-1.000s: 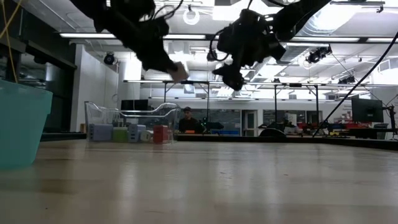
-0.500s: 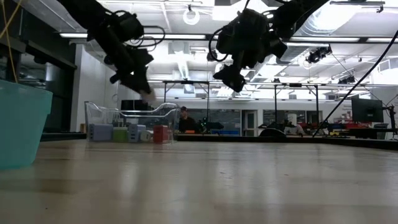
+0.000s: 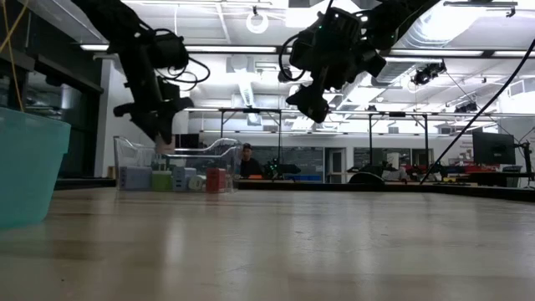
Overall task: Pick & Place Office items
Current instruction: Put the white charger adapter into the transparent bin
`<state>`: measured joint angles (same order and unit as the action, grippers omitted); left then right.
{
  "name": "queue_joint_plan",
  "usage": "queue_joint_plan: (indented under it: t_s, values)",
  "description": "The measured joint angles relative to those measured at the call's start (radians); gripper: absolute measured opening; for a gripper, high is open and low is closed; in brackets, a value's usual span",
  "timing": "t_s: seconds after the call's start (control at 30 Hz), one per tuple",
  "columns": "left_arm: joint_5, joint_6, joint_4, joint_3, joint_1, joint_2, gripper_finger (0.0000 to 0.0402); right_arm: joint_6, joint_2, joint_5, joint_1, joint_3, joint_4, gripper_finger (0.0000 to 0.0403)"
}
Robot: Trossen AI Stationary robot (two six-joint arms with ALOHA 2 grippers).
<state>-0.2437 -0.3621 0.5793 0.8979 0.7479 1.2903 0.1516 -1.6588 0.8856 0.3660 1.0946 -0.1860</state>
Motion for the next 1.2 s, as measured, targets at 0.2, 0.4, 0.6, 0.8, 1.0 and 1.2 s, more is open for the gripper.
queue_joint_plan:
  t_s: [0.2,0.4,0.6,0.8,1.0,1.2]
  values:
    - [-0.099,-0.062,-0.001,-0.026,-0.016,0.002,0.0125,0.000,0.000,0.003,0.000,0.000,-0.001,0.0263]
    - [-0.134,-0.083,-0.003,-0.037,-0.033,0.035,0.0125,0.000,0.000,0.003,0.000,0.000,-0.001,0.0263]
    - [-0.211,-0.109,-0.004,-0.038,-0.033,0.111,0.0125,0.000,0.000,0.005,0.000,0.000,-0.002,0.0263]
    - [-0.237,-0.110,-0.008,-0.038,-0.033,0.152,0.0125,0.000,0.000,0.003,0.000,0.000,-0.006,0.0263]
    - [-0.242,-0.110,-0.009,-0.038,-0.039,0.167,0.0125,0.000,0.000,0.003,0.000,0.000,-0.006,0.0263]
    - [-0.242,-0.084,-0.010,-0.038,-0.039,0.167,0.0131,0.000,0.000,0.003,0.000,0.000,-0.006,0.0263]
